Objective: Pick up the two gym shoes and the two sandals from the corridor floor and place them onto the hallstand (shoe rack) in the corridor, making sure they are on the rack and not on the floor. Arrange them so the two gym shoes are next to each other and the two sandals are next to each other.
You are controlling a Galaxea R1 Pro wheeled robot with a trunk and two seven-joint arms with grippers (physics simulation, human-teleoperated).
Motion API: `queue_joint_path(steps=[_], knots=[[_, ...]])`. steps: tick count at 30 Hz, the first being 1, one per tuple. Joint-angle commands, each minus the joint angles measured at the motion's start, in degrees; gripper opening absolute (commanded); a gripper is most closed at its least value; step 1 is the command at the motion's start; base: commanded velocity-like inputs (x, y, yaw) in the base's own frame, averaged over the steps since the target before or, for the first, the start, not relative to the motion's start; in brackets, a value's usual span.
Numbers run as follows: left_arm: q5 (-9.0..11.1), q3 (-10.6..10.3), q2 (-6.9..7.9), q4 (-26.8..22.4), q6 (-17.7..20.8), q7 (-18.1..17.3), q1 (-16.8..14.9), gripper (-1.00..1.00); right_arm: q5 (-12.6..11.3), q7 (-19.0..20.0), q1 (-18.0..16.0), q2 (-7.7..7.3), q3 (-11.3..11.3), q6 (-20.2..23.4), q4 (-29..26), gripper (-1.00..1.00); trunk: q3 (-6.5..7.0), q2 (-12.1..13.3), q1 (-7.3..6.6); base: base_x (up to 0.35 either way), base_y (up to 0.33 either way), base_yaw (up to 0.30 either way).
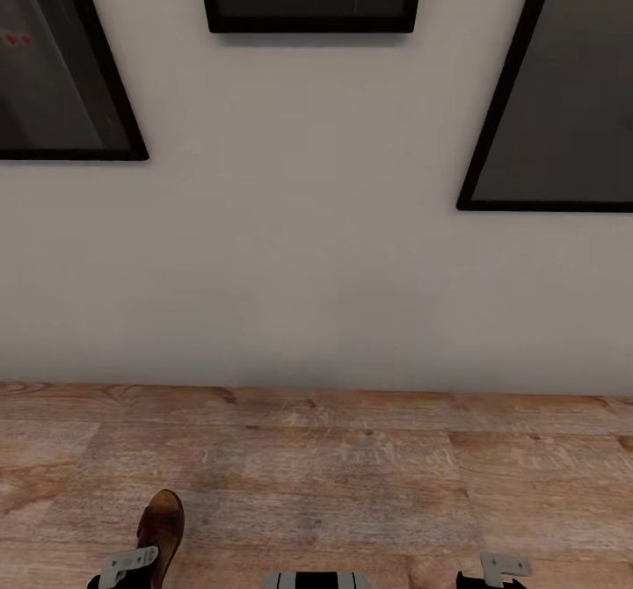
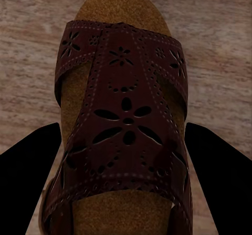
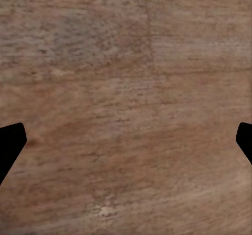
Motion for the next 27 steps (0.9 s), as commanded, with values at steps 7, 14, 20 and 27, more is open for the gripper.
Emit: queue_joint_path(steps=[7,14,20,27], knots=[[0.0,0.0,0.0,0.0,0.0,0.01,0.0,-1.0,0.0,0.0,0.0,0.0,0.0,0.0,0.0,1.0,0.0,0.0,0.0,0.0,0.0,0.0],[0.41,-0.03,-1.89,-0.17,1.38,0.92,0.12,-1.0,0.34,-0.1,0.19,-0.45,0.93,1.5,0.79,1.0,0.0,0.0,0.0,0.0,0.0,0.0],[0.49,0.0,-3.88,-2.19,3.23,2.69,-1.88,-1.0,0.45,-0.1,-1.78,-1.19,1.31,3.42,-1.17,1.0,0.0,0.0,0.0,0.0,0.0,0.0],[0.57,0.02,-4.67,-4.66,32.91,21.21,-21.46,-1.0,0.54,-0.07,-17.58,-3.98,1.44,25.34,-3.81,1.0,0.0,0.0,0.0,0.0,0.0,0.0]])
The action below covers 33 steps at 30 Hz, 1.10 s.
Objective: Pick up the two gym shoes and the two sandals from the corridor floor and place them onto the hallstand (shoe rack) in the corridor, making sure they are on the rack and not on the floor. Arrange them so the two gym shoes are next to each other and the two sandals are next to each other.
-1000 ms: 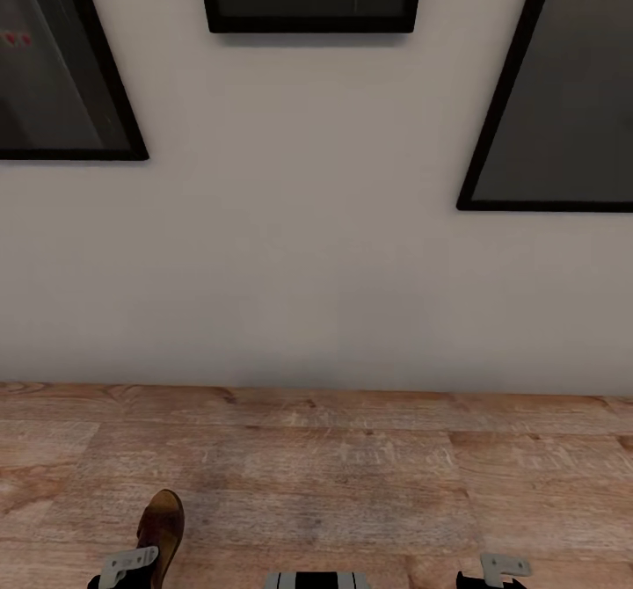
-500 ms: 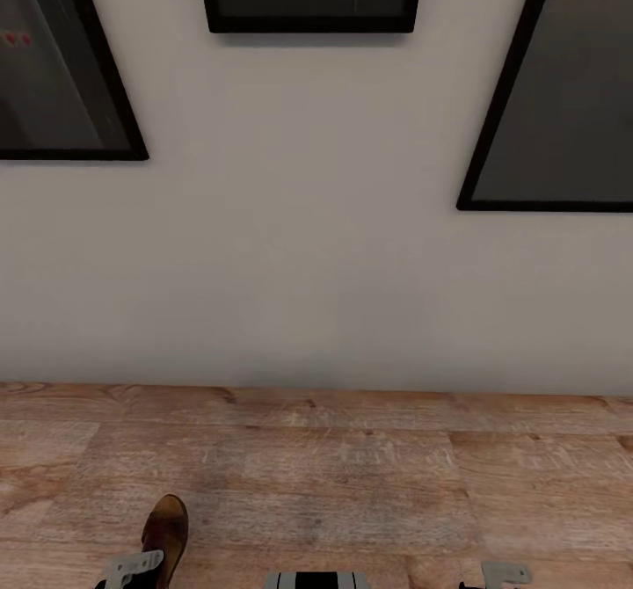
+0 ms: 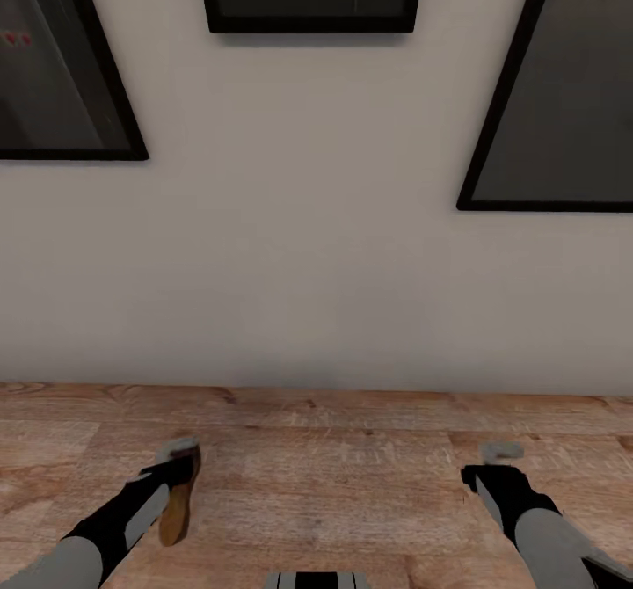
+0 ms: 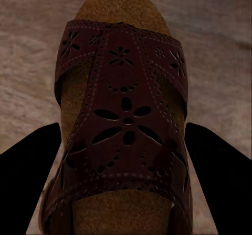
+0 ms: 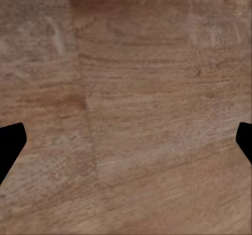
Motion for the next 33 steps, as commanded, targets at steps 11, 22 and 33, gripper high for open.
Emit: queue_joint_path(steps=[11,22,33], knots=[[0.82,0.57,-1.7,0.15,14.81,3.87,-21.56,-1.0,0.27,2.57,-11.4,-1.02,1.06,10.36,-0.26,1.0,-0.02,-0.01,-0.01,0.0,0.0,0.0],[8.89,5.88,-4.66,-3.45,25.74,4.21,-25.27,-1.0,0.37,18.79,-13.4,2.43,13.82,16.02,-0.26,1.0,-0.02,-0.01,-0.01,0.0,0.0,0.0],[10.95,7.21,-9.52,3.29,26.35,3.89,-25.53,-1.0,0.31,21.29,-11.66,5.69,17.22,13.16,3.62,1.0,-0.02,-0.01,-0.01,0.0,0.0,0.0]])
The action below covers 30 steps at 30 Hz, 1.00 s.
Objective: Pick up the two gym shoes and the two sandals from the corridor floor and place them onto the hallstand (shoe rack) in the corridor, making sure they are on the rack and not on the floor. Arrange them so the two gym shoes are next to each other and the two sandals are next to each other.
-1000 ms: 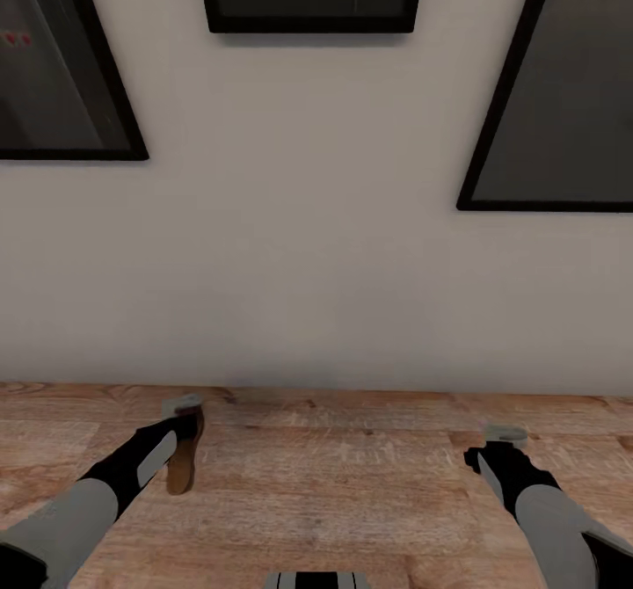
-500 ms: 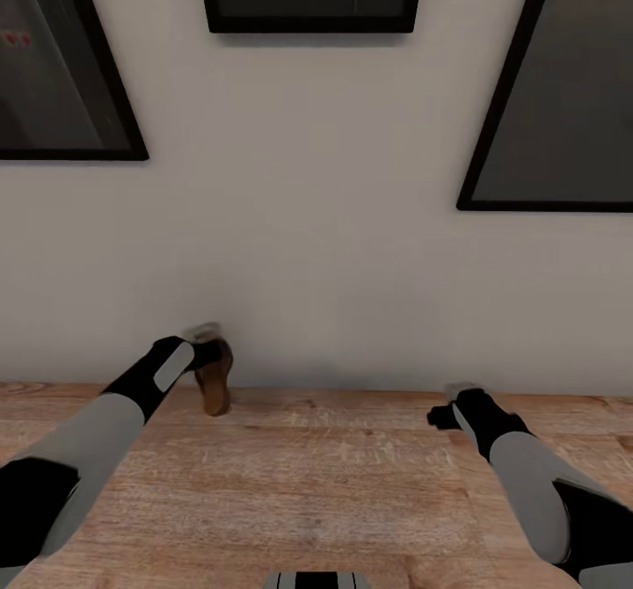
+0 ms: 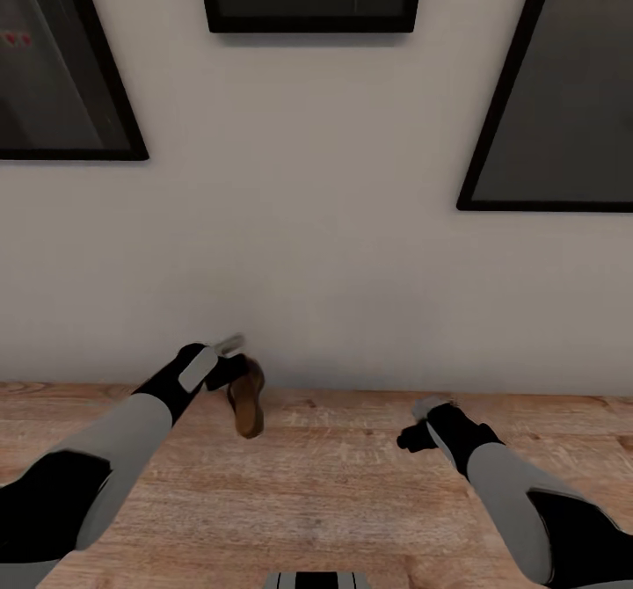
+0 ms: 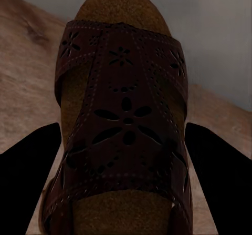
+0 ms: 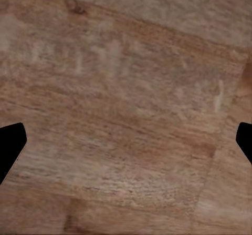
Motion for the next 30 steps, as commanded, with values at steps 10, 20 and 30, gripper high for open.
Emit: queue_joint_path(steps=[10,20,30], knots=[[8.45,0.78,-1.06,6.42,-12.04,0.01,-0.09,-1.0,0.04,0.2,1.0,0.43,0.37,-12.73,6.45,1.0,0.01,0.0,-0.01,0.0,0.0,0.0],[11.93,0.82,-1.16,7.09,-13.99,0.03,-0.05,-1.0,0.1,0.22,1.12,0.4,0.41,-15.05,7.47,1.0,0.01,0.0,-0.01,0.0,0.0,0.0],[15.08,1.35,-1.17,7.17,-14.26,0.21,-0.04,-1.0,0.1,0.22,1.14,0.44,0.45,-15.37,7.67,1.0,0.01,0.0,-0.01,0.0,0.0,0.0]])
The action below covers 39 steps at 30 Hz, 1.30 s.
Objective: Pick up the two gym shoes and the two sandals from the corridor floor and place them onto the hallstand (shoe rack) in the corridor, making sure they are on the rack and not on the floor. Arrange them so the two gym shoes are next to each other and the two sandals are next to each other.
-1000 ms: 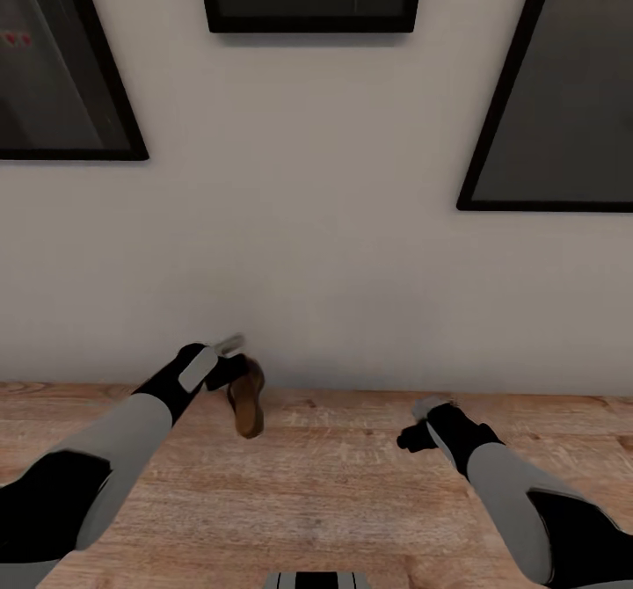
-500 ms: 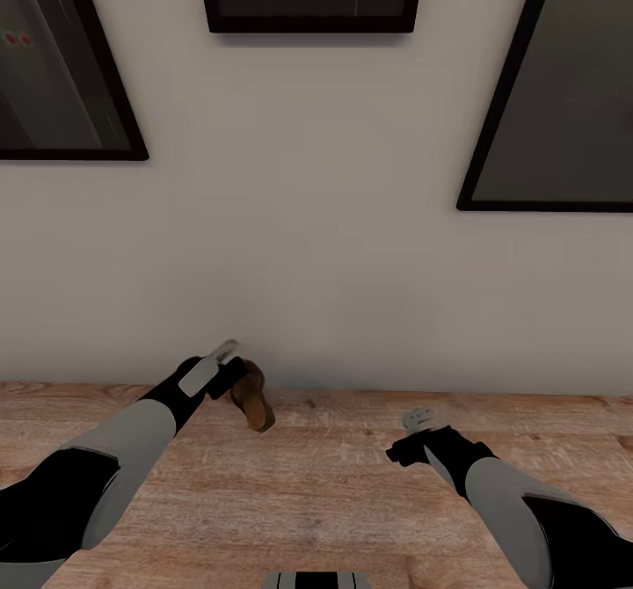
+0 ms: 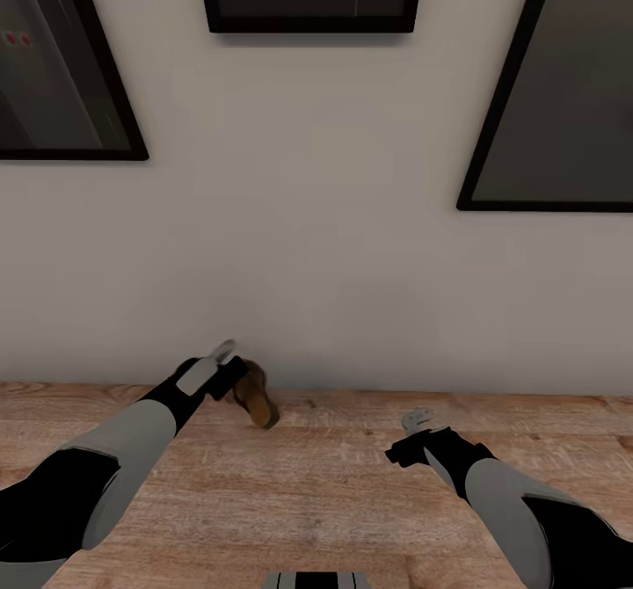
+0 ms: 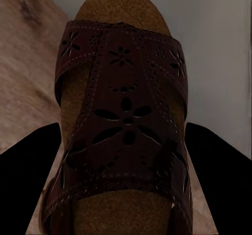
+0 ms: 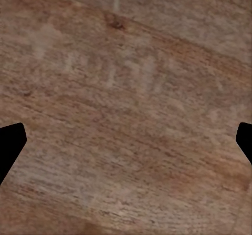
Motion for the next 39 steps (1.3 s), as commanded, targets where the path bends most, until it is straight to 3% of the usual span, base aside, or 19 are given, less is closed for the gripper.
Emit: queue_joint_path(steps=[1,5,11,39], knots=[[0.9,0.13,0.0,0.02,-0.02,0.04,-0.01,-1.0,-0.01,0.0,0.0,0.01,0.01,-0.01,0.01,1.0,0.0,0.0,0.0,0.0,0.0,0.0],[3.83,0.43,0.0,0.47,-0.09,0.16,0.0,-1.0,0.01,0.0,0.0,0.02,0.04,-0.03,0.02,1.0,0.0,0.0,0.0,0.0,0.0,0.0],[5.43,0.59,0.0,1.01,-0.07,0.19,-0.03,-1.0,-0.02,0.0,0.0,0.03,0.05,-0.04,0.03,1.0,0.0,0.0,0.0,0.0,0.0,0.0],[5.9,0.56,-0.01,1.22,0.05,0.06,0.0,-1.0,-0.14,0.09,0.0,0.03,-0.03,-0.13,0.12,1.0,0.0,0.0,0.0,0.0,0.0,0.0]])
